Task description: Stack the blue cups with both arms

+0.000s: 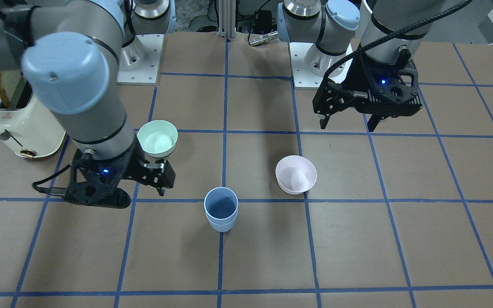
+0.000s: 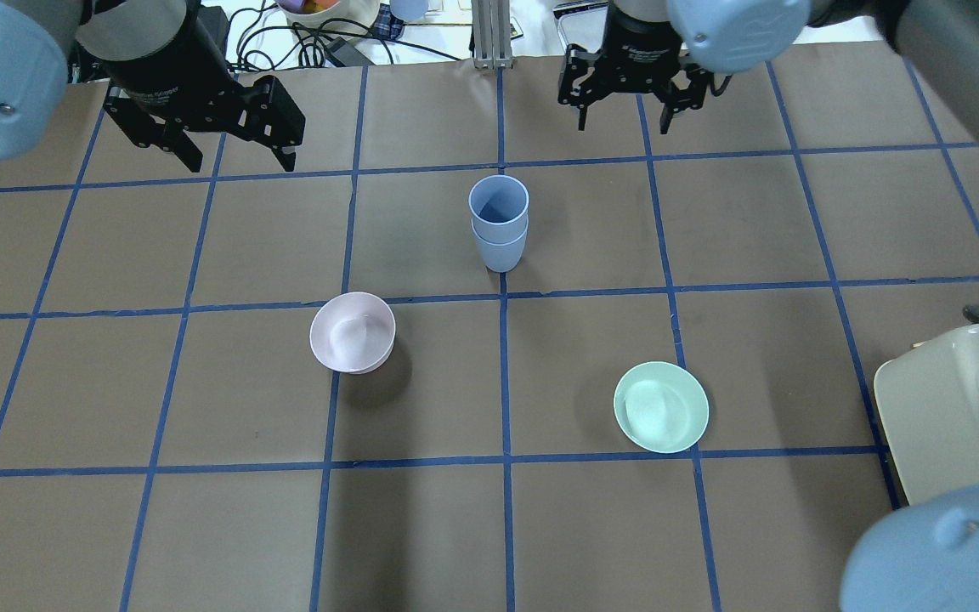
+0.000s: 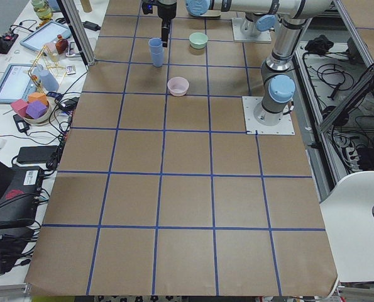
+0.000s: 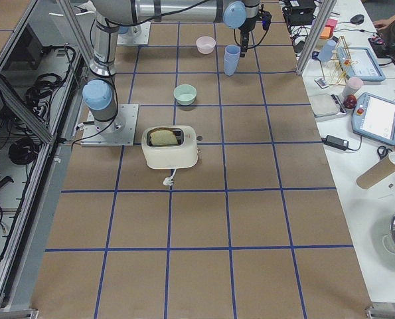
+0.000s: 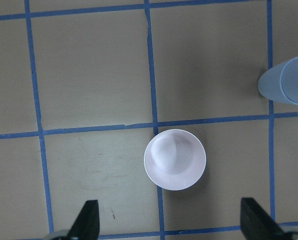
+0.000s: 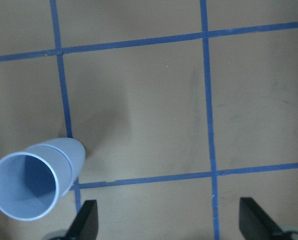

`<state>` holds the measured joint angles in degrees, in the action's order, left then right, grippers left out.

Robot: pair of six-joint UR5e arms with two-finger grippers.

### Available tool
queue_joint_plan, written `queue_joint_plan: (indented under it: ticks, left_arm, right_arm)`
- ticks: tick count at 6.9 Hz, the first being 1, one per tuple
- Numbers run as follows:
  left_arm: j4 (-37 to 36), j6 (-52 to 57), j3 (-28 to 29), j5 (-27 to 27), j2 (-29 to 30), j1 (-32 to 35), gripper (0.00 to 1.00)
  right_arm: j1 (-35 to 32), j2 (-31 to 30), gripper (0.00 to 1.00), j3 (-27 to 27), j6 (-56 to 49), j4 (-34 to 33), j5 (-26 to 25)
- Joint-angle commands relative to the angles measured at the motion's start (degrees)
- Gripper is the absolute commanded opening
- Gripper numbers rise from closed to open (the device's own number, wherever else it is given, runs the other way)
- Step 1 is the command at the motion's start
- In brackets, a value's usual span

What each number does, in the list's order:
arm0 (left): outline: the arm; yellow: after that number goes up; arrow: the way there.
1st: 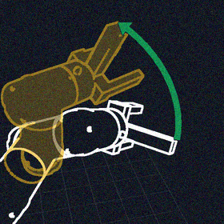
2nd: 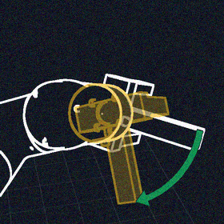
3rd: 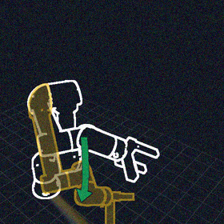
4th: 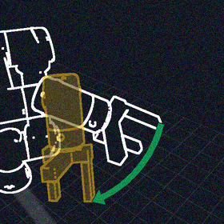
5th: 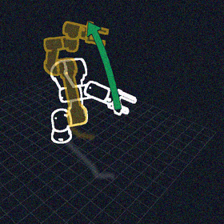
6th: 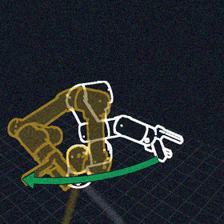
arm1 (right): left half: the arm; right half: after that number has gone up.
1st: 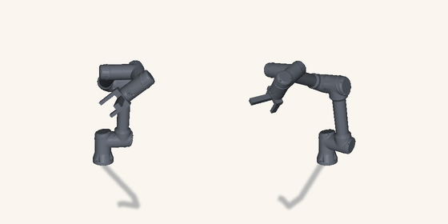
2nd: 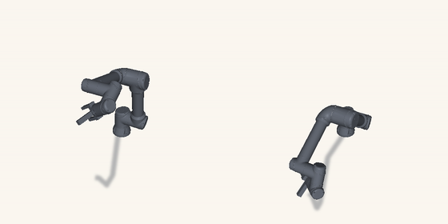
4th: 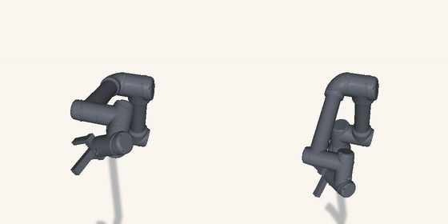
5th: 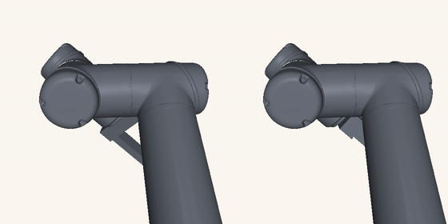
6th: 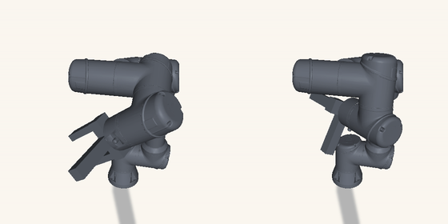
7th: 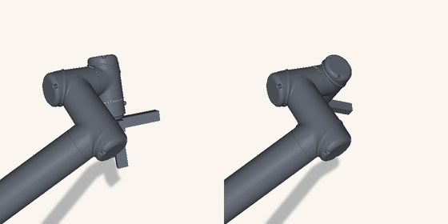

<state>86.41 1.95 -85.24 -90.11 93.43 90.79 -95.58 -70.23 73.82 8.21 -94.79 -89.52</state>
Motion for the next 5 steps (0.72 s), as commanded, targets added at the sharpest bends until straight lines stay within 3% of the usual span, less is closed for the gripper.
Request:
queue_joint_plan:
  ticks: [1,3,5]
  left_arm:
    - [-0.2,-0.1,0.0,-0.1,0.0,0.0,1.0]
    - [-0.1,-0.1,0.0,-0.1,-0.1,0.0,1.0]
    - [-0.2,-0.1,0.0,-0.1,0.0,0.0,1.0]
  right_arm:
    - [3.6,-10.2,1.0,5.8,-11.8,6.6,0.0]
    - [3.4,-18.6,1.0,15.3,-10.7,1.5,0.9]
    - [3.4,-18.7,1.0,16.4,-9.9,-1.4,0.7]
